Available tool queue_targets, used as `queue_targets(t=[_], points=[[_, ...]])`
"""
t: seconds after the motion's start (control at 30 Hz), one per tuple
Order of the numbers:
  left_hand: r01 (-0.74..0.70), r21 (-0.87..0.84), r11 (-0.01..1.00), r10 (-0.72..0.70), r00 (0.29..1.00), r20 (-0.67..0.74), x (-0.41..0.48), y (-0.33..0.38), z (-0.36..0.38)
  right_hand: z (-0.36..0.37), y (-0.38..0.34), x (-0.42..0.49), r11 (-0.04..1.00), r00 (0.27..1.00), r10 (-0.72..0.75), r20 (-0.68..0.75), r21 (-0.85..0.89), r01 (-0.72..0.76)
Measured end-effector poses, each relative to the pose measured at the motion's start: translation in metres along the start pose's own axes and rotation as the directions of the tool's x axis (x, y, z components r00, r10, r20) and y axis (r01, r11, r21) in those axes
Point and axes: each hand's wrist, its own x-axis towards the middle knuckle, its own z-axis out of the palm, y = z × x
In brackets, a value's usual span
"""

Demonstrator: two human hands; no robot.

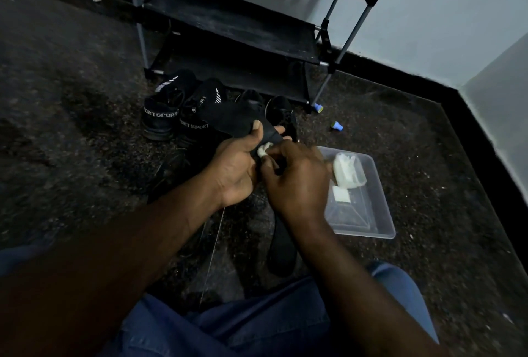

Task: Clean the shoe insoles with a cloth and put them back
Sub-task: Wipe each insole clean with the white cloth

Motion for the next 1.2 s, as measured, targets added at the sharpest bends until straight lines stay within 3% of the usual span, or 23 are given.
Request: queue_targets(t=[0.1, 0.2, 0.3, 0.37, 0.4, 0.47, 0.57, 0.67, 0.77, 0.9, 1.0, 1.2], points=[[-0.026, 0.002, 1.0, 0.026, 0.999, -0.044, -0.001, -0.003, -0.002, 0.003, 0.008, 0.011, 0.989, 0.992, 0.099, -0.076, -0.102, -0.106], [-0.007, 0.016, 1.0, 0.008, 0.997, -0.071, 0.002, -0.004, -0.004, -0.004, 0.024, 0.026, 0.97, 0.967, 0.241, -0.085, 0.049, -0.237], [0.011, 0.008, 1.0, -0.01, 0.991, -0.132, 0.009, -0.003, -0.007, -0.005, 0.015, 0.015, 0.993, 0.996, 0.063, -0.07, 0.1, -0.056], [0.051, 0.015, 0.999, -0.049, 0.99, -0.134, 0.01, -0.005, -0.006, 0.002, 0.003, 0.0, 0.996, 0.996, -0.091, -0.002, -0.007, 0.091], [0.067, 0.029, 0.997, -0.062, 0.99, -0.13, 0.011, -0.007, -0.006, 0.008, 0.003, -0.004, 0.991, 0.995, -0.102, 0.019, -0.084, 0.103], [0.078, 0.055, 0.995, -0.069, 0.986, -0.149, 0.009, -0.011, -0.008, 0.016, 0.014, -0.003, 0.992, 1.0, 0.006, 0.022, -0.124, -0.003], [0.12, 0.124, 0.985, -0.104, 0.986, -0.127, 0.004, -0.006, -0.016, 0.014, 0.032, 0.004, 0.968, 0.972, 0.232, 0.039, 0.091, -0.234], [0.126, 0.213, 0.969, -0.101, 0.987, -0.125, 0.006, -0.002, -0.023, 0.011, 0.035, -0.003, 0.872, 0.932, 0.348, 0.104, 0.328, -0.363], [0.186, 0.362, 0.913, -0.111, 0.97, -0.217, 0.017, -0.012, -0.04, 0.016, 0.048, -0.018, 0.659, 0.84, 0.487, 0.239, 0.531, -0.533], [0.366, 0.581, 0.727, -0.241, 0.928, -0.283, 0.02, -0.033, -0.058, 0.021, 0.069, -0.044, 0.427, 0.715, 0.572, 0.403, 0.597, -0.679], [0.461, 0.648, 0.606, -0.305, 0.887, -0.346, 0.016, -0.049, -0.059, 0.031, 0.077, -0.065, 0.373, 0.662, 0.575, 0.481, 0.565, -0.736], [0.593, 0.642, 0.486, -0.399, 0.804, -0.441, 0.015, -0.082, -0.071, 0.048, 0.089, -0.087, 0.347, 0.645, 0.543, 0.537, 0.556, -0.755]])
